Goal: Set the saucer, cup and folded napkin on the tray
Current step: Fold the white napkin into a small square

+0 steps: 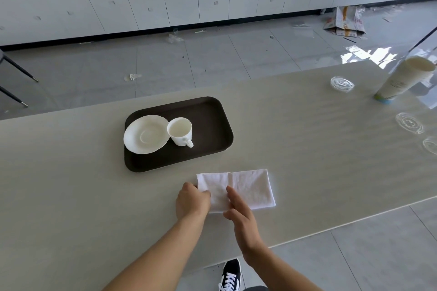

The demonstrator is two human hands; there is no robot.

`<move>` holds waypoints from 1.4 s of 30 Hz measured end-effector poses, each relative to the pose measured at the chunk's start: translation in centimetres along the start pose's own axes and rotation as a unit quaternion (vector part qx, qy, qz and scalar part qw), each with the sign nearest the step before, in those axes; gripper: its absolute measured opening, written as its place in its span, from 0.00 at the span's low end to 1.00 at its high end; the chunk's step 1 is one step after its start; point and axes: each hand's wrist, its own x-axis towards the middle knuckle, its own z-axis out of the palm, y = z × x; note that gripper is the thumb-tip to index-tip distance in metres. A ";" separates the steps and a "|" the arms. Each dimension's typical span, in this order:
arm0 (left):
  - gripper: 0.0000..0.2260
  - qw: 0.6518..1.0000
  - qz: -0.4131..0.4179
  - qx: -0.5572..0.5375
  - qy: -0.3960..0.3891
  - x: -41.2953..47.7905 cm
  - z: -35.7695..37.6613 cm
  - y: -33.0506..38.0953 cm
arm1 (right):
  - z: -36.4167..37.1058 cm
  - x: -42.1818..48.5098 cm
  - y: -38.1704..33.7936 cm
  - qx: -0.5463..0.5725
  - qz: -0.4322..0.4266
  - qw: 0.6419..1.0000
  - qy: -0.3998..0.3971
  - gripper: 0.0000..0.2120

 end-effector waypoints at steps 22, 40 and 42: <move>0.02 0.991 0.029 -0.123 -0.051 -0.2 -1.1 0.1 | 0.3 2.8 -3.1 0.024 0.012 1.000 0.004 0.28; 0.02 0.982 0.118 -0.144 0.009 -1.4 -2.0 1.1 | -5.6 2.4 -3.4 -0.199 -0.123 0.930 0.284 0.14; 0.04 0.981 0.146 -0.123 0.026 -1.6 -2.4 1.7 | -7.5 3.0 -3.5 -0.296 -0.092 0.900 0.307 0.14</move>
